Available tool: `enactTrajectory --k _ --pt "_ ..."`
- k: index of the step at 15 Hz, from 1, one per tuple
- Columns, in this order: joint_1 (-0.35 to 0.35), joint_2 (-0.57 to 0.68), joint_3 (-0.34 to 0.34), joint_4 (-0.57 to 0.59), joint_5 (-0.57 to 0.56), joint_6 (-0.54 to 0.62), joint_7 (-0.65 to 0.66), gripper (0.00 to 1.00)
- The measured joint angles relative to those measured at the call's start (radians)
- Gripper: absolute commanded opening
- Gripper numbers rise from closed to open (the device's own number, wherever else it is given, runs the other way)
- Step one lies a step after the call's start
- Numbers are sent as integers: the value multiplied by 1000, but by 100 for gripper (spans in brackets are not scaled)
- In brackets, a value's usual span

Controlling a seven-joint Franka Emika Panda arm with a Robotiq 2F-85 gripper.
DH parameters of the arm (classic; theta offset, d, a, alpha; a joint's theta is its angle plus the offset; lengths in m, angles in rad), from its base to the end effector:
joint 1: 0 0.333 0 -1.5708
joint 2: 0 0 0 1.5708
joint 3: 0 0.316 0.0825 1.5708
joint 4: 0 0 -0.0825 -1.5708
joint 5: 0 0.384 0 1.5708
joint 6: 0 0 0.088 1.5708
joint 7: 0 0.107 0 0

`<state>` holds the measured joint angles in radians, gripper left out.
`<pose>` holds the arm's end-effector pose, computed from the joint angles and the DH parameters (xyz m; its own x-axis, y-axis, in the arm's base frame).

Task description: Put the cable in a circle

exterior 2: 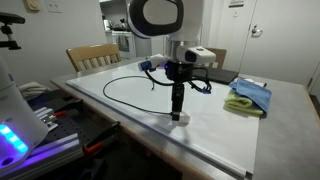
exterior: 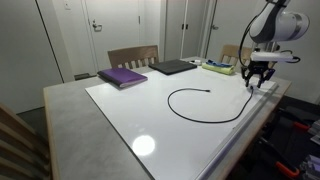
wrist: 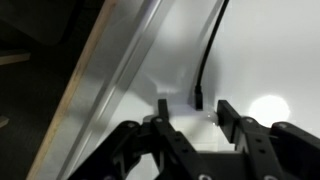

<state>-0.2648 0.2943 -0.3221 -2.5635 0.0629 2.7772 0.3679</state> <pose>0.3584 -0.2541 0.1594 0.5352 -0.8442 -0.0307 -0.8396 -0.5356 0.0903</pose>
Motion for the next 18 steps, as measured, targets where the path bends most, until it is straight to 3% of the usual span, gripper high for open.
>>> enactTrajectory --k 7,13,14,17,18 --pt "68 12 -1 18 -17 -7 9 25" --pt "187 79 -16 143 -158 -110 81 25" --pt "223 95 -34 169 -191 -135 149 50" --pt "312 139 -76 230 -237 -178 294 50" --pt "320 145 -80 237 -237 -184 302 25"
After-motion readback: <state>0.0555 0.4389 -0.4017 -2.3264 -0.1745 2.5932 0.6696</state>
